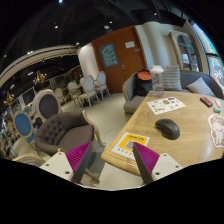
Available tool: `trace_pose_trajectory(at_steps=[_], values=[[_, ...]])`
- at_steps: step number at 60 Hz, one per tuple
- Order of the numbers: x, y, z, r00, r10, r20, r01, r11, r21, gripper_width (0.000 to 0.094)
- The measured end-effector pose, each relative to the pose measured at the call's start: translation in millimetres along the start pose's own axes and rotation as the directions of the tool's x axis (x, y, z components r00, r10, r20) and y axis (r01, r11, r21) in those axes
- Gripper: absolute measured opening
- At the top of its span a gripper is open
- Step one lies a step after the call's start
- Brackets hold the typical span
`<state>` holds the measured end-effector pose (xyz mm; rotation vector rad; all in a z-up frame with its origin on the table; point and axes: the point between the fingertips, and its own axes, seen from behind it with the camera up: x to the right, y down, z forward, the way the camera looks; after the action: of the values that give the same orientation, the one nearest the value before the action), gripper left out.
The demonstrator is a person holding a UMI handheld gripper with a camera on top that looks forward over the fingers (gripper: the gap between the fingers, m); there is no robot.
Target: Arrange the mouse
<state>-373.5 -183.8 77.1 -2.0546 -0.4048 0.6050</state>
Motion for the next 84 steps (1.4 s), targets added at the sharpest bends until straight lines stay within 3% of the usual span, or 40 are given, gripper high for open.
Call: trace_pose_trajectory(at_steps=[12,19,28,42,54,72,79,84], values=[[29,4,19,0.999,-0.008,-0.051,0.007,1.0,-0.011,0.0847],[85,-1,33,0.984,-0.049,-0.172,0.049,0.999,-0.003,0.0846],[181,-8,33,0.936,-0.097,-0.338,0.084,0.995,-0.053,0.0849],[245,-11,79,0.919,-0.112,-0.377,0.056,0.986,-0.157,0.0857],[279,-28,105,0.921,-0.085,-0.379,0.023,0.986,-0.166,0.0749],[290,-44,119,0.919,-0.104,-0.381,0.055,0.989,-0.138,0.0399],[287,-49,110,0.931,-0.087,-0.354,0.049,0.992,-0.114,0.037],[302,-66,87,0.911,-0.128,-0.393,0.106,0.991,-0.077,0.0369]])
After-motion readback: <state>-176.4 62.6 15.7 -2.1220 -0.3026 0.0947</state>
